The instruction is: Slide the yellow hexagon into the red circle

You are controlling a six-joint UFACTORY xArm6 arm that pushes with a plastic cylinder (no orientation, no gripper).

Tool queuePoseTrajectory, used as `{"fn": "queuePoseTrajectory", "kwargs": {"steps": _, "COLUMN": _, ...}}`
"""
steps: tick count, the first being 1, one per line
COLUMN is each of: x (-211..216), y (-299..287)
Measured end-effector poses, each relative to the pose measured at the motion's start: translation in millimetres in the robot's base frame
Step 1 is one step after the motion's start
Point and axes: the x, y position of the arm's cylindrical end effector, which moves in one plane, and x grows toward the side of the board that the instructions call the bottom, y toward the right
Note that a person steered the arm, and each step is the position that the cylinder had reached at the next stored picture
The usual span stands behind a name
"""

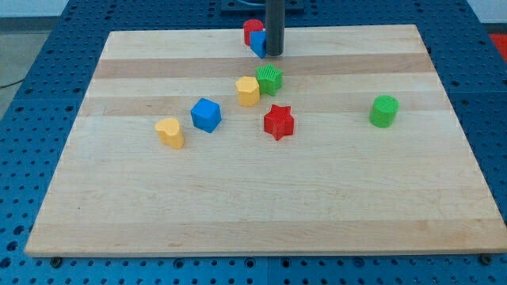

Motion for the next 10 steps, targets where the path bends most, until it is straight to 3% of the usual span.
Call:
{"fn": "queuePoseTrajectory", "kwargs": {"steps": 2, "x": 29.2, "y": 16.0}}
{"fn": "queuePoseTrajectory", "kwargs": {"steps": 5, "x": 38.0, "y": 23.1}}
{"fn": "queuePoseTrajectory", "kwargs": {"steps": 7, "x": 123.7, "y": 23.5}}
{"fn": "queuePoseTrajectory", "kwargs": {"steps": 9, "x": 96.6, "y": -70.9}}
{"fn": "queuePoseTrajectory", "kwargs": {"steps": 10, "x": 89.0, "y": -70.2}}
